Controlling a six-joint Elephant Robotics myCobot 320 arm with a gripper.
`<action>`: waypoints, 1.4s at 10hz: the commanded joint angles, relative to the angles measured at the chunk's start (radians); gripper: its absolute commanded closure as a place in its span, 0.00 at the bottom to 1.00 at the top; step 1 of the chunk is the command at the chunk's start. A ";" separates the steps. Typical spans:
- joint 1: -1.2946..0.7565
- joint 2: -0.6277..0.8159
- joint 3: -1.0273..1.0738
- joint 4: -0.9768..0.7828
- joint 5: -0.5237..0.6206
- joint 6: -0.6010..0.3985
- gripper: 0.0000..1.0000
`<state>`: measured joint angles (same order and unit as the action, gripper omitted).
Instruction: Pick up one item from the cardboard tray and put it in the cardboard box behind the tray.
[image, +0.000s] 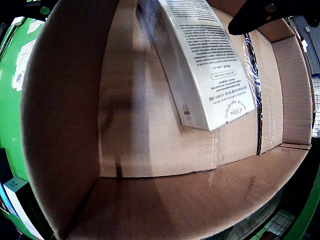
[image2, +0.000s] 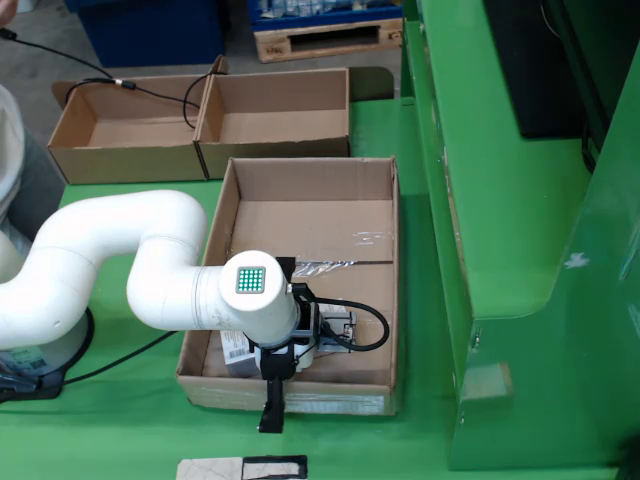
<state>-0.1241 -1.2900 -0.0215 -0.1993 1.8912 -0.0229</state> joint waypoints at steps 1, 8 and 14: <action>0.006 0.033 0.021 0.010 0.012 -0.003 0.00; 0.001 0.091 0.021 -0.056 0.030 -0.031 0.00; 0.005 0.299 0.021 -0.272 0.054 -0.075 0.00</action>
